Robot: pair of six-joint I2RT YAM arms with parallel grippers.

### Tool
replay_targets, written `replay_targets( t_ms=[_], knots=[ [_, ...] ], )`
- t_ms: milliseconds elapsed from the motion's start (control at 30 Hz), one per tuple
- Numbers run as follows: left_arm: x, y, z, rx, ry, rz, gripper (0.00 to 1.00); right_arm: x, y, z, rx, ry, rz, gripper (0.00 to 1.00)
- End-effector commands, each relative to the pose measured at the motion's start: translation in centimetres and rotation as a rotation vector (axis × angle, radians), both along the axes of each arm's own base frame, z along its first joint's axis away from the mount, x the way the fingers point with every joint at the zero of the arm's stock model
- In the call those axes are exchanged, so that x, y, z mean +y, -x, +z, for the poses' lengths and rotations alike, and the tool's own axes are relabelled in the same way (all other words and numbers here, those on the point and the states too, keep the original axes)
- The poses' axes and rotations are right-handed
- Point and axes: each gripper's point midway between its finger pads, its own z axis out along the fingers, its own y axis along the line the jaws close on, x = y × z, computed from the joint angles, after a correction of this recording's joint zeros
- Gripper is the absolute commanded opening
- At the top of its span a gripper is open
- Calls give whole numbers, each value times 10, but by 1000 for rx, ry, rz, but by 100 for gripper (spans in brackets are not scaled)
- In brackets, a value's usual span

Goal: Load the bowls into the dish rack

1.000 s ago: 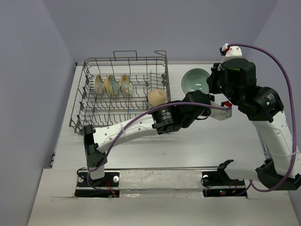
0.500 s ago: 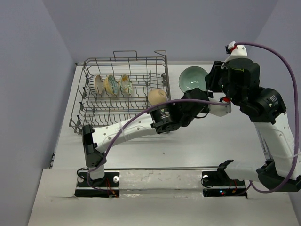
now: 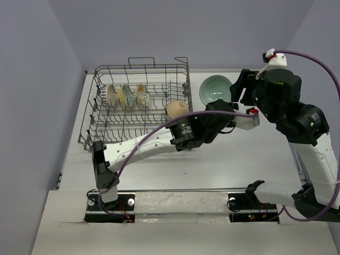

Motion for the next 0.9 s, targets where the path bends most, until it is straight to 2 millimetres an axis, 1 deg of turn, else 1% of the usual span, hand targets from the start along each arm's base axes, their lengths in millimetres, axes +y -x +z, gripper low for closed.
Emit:
replay_targets(
  t_ms=[0,33,167,267,300,333,367,433,467,500,600,633,667,700,733,767,800,833,867],
  knots=[
    [25,-3,52,-54,153,47,0,-10,9,34,-111,-77,-20,70],
    [25,-3,49,-53,149,47,0,-12,11,41,-130,-92,-21,71],
    [26,-3,46,-45,149,45,0,-16,15,54,-170,-127,-32,73],
    [26,-3,45,-39,154,41,0,-23,18,62,-200,-158,-61,75],
    [26,-3,45,-35,158,38,0,-27,20,68,-221,-181,-78,75],
    [29,-3,46,-23,177,38,0,-29,22,70,-231,-192,-85,75],
    [27,-2,46,-6,191,13,0,-31,23,73,-240,-202,-93,75],
    [30,-2,47,32,228,-8,0,-40,27,77,-261,-220,-126,76],
    [37,-6,48,59,263,-3,0,-42,28,79,-271,-234,-139,77],
    [36,-5,47,80,279,-30,0,-48,29,81,-280,-243,-164,77],
    [47,-7,44,128,336,-26,0,-57,34,83,-304,-273,-200,77],
    [50,-8,38,148,340,-25,0,-58,35,84,-312,-286,-203,77],
    [59,-10,46,172,398,-21,0,-59,36,82,-312,-289,-208,77],
    [63,-11,46,189,422,-19,0,-59,37,83,-315,-296,-207,77],
    [72,-10,48,206,453,-21,0,-58,37,82,-315,-300,-205,77],
    [77,-10,57,212,511,-24,0,-58,36,81,-312,-299,-205,77],
    [84,-13,60,260,586,-28,0,-56,35,77,-304,-296,-202,77],
    [91,-12,67,283,642,-47,0,-54,33,74,-298,-299,-199,77],
    [103,-7,79,290,717,-77,0,-52,31,72,-295,-297,-196,77]
  ],
)
